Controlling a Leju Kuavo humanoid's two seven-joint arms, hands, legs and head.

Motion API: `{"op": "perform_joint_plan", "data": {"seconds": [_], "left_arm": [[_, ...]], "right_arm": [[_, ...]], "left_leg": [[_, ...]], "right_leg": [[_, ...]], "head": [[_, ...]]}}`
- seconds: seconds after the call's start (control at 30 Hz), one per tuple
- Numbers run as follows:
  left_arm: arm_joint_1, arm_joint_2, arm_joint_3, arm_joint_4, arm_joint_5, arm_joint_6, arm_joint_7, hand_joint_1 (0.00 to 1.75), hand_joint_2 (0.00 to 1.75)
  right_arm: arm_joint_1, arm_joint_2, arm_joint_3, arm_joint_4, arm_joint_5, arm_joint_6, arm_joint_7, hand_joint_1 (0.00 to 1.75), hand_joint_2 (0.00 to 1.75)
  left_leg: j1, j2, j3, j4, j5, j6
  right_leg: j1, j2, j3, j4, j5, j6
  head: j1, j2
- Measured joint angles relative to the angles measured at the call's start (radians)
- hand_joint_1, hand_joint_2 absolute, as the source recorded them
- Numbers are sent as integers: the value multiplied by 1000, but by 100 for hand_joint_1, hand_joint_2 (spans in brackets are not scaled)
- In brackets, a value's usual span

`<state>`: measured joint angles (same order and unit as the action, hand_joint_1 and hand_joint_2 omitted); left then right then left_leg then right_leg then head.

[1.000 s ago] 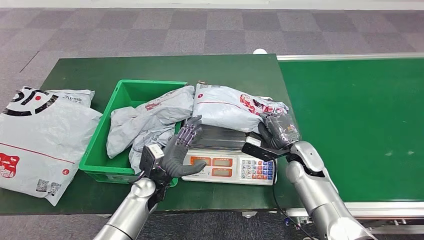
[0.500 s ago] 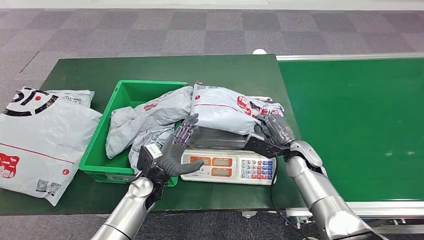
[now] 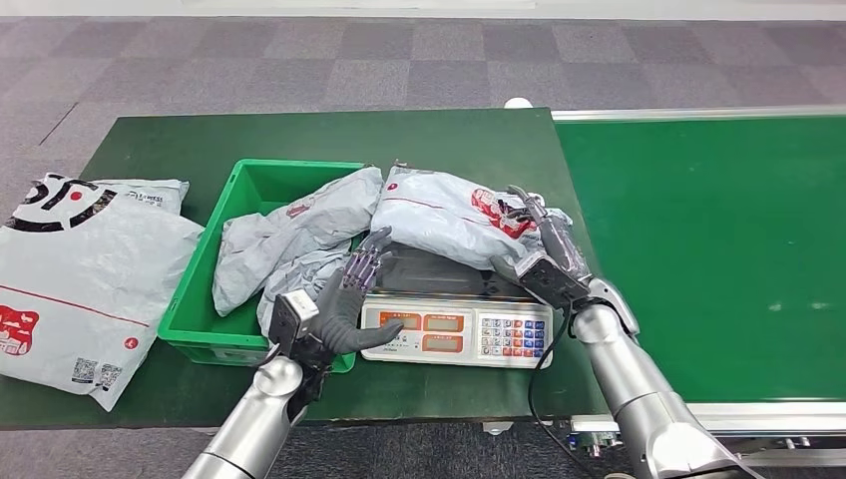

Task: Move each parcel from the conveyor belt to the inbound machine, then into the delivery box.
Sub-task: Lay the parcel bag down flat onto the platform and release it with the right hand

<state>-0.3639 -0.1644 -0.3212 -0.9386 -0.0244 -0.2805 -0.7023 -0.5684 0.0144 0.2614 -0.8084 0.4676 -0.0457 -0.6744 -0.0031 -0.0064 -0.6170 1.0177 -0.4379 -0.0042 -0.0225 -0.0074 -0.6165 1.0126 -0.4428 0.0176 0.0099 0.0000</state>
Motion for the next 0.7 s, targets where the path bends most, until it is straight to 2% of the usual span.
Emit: {"op": "perform_joint_plan", "data": {"seconds": [0.2,0.3,0.5,0.7], "left_arm": [[2,1,0,-3,0,0,0,0,175],[4,2,0,-6,0,8,0,0,175],[9,1,11,-19,2,52,0,0,175],[8,-3,27,-23,4,88,0,0,175]], "right_arm": [[7,2,-10,-11,-7,-5,0,0,175],[11,3,-19,-20,-40,-59,2,0,175],[22,13,-93,-56,-212,-204,-7,0,175],[51,20,-207,-95,-449,-184,-27,0,175]], "left_leg": [[0,0,0,0,0,0],[0,0,0,0,0,0],[0,0,0,0,0,0],[0,0,0,0,0,0]], "right_leg": [[0,0,0,0,0,0],[0,0,0,0,0,0],[0,0,0,0,0,0],[0,0,0,0,0,0]], "head": [[0,0],[0,0],[0,0],[0,0]]}}
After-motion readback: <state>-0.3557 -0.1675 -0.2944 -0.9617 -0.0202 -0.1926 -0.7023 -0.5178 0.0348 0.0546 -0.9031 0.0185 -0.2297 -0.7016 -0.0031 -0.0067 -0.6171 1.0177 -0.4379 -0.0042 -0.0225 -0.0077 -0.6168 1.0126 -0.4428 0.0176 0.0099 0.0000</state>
